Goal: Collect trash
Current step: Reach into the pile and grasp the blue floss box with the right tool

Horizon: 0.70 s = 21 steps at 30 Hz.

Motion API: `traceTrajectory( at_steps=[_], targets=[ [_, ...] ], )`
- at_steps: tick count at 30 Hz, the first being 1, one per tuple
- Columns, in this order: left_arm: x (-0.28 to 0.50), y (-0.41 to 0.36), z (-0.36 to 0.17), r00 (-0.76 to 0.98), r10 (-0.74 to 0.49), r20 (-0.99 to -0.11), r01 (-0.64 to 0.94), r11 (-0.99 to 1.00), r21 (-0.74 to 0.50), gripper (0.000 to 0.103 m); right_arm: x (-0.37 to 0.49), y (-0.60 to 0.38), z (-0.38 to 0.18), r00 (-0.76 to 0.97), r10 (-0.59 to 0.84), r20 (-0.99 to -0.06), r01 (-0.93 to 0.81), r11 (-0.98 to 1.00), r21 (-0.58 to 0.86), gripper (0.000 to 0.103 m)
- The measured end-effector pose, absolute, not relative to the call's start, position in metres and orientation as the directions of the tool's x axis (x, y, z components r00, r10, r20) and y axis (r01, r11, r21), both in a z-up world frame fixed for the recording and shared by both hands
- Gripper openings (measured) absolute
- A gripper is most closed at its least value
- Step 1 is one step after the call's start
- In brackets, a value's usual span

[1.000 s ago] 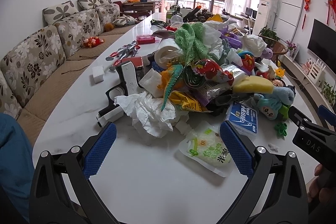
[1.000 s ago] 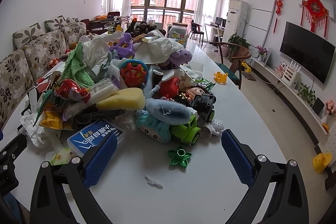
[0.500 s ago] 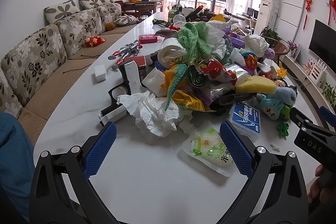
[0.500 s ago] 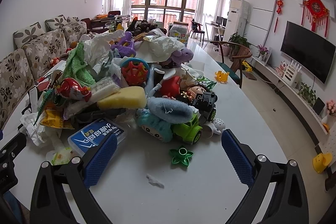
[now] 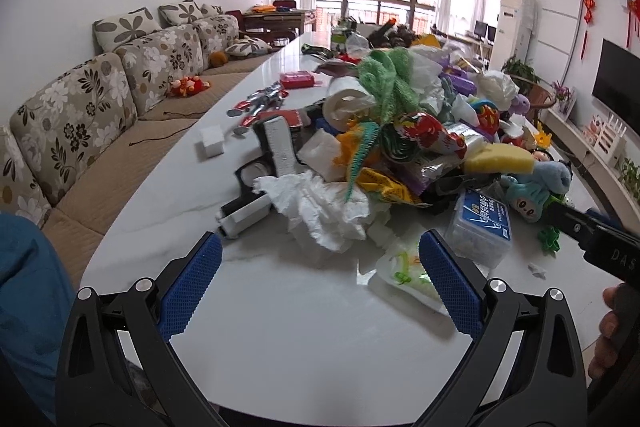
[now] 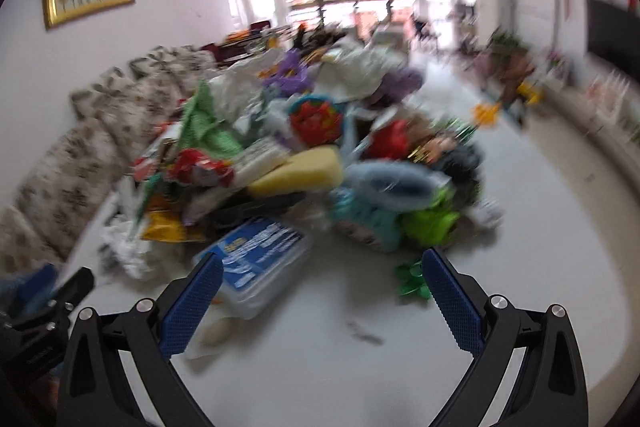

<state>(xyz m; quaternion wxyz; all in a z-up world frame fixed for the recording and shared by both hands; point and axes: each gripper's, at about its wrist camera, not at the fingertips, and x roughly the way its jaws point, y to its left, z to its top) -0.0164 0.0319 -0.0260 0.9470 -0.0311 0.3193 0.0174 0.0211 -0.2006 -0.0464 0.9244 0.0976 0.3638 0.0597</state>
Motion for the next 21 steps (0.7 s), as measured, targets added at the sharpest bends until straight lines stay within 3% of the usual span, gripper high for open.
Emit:
traceTrajectory(
  at_steps=[5,12,17,18,21],
  targets=[
    [-0.026,0.049,-0.03,0.803,0.008,-0.595,-0.069,0.994,-0.08,0.096,0.035,-0.191,-0.061,0.629,0.4,-0.667,-0.113,0.895,0.431,0.098],
    [-0.023,0.074,-0.038,0.797,-0.007,-0.604,-0.089,0.988,-0.129,0.096,0.073,-0.181,-0.083,0.491,0.63,-0.602,-0.064,0.715,0.696,0.099],
    [-0.024,0.088,-0.041,0.796,-0.014,-0.605,-0.113,0.979,-0.171,0.096,0.088,-0.178,-0.112,0.431,0.71,-0.557,0.084,0.583,0.808,0.099],
    [-0.024,0.09,-0.041,0.796,-0.02,-0.605,-0.113,0.977,-0.181,0.096,0.086,-0.177,-0.114,0.425,0.71,-0.561,0.106,0.577,0.81,0.092],
    [-0.026,0.095,-0.04,0.798,-0.028,-0.602,-0.113,0.974,-0.195,0.096,0.075,-0.181,-0.111,0.453,0.7,-0.552,0.133,0.56,0.818,0.096]
  ],
)
